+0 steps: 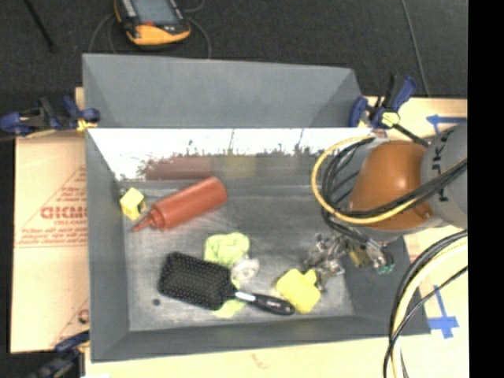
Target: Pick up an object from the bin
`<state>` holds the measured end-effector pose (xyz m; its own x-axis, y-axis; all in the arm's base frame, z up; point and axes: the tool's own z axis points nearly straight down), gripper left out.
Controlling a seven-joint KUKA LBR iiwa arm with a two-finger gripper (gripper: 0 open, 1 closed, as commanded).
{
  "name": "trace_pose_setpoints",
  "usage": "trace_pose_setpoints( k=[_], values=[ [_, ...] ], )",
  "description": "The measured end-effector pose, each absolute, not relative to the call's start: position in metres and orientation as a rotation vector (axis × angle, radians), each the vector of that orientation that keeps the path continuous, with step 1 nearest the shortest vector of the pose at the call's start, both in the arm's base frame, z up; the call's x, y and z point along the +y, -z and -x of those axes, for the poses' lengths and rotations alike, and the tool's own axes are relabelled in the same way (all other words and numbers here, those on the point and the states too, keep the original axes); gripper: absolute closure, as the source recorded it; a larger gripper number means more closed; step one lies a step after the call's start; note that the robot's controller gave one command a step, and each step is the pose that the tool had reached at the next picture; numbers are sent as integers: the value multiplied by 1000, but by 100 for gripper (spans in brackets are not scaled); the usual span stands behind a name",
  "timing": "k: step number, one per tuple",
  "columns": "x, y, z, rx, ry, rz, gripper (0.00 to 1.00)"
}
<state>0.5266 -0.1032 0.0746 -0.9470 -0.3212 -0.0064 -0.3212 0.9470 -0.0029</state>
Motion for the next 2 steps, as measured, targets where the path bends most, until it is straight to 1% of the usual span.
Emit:
trace_pose_setpoints(
  k=[1,2],
  values=[
    [-103,-78,-526,3097,1,511,100],
    [-103,-93,-524,3103,-2,512,100]
  ],
)
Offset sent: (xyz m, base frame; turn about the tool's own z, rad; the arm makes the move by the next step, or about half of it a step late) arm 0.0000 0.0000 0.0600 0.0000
